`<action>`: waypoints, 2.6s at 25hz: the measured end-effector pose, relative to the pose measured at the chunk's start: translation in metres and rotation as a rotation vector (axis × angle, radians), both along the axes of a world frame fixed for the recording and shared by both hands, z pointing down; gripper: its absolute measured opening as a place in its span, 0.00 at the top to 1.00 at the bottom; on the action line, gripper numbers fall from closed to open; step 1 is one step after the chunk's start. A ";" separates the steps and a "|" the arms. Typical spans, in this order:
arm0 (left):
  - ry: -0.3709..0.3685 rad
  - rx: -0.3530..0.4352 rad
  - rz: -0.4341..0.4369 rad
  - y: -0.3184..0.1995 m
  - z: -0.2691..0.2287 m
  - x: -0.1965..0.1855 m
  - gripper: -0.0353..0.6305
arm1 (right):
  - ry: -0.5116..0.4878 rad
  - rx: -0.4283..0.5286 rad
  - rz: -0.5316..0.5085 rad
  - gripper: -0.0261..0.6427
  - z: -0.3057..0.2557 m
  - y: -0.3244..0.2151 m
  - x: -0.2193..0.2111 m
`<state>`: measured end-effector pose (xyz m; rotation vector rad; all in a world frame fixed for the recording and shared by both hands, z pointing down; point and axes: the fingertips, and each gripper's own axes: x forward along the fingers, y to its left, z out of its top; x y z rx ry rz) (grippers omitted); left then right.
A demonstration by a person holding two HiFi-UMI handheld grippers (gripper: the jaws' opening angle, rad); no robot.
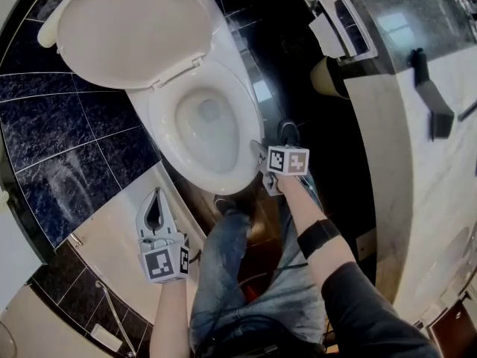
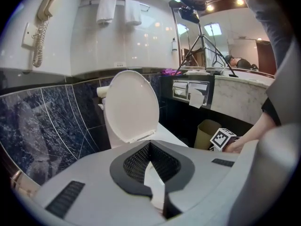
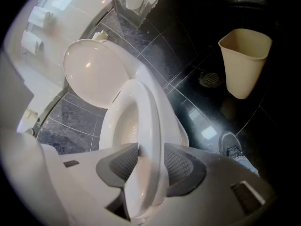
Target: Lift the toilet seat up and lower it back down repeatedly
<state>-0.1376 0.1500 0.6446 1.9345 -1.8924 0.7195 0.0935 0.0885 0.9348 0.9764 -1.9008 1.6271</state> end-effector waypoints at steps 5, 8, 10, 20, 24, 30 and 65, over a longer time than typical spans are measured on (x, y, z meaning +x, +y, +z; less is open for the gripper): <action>0.007 -0.018 -0.008 0.006 0.007 0.000 0.95 | -0.028 -0.039 0.077 0.72 -0.003 -0.001 0.003; 0.012 -0.028 -0.012 0.010 0.014 0.000 0.95 | -0.063 -0.056 0.107 0.76 -0.004 -0.003 0.002; 0.015 -0.036 -0.011 0.011 0.019 0.002 0.95 | -0.086 -0.066 0.109 0.77 -0.004 -0.004 0.003; 0.029 -0.054 0.009 0.010 0.026 0.015 0.95 | -0.168 -0.098 0.172 0.79 -0.010 -0.005 0.007; 0.036 -0.076 0.008 0.012 0.029 0.020 0.95 | -0.198 -0.097 0.150 0.79 -0.021 -0.005 0.005; 0.041 -0.089 0.015 0.022 0.026 0.031 0.95 | -0.243 -0.103 0.135 0.79 -0.052 -0.008 0.003; 0.278 -0.157 -0.213 -0.027 -0.031 0.042 0.95 | -0.296 -0.124 0.126 0.76 -0.259 -0.111 -0.040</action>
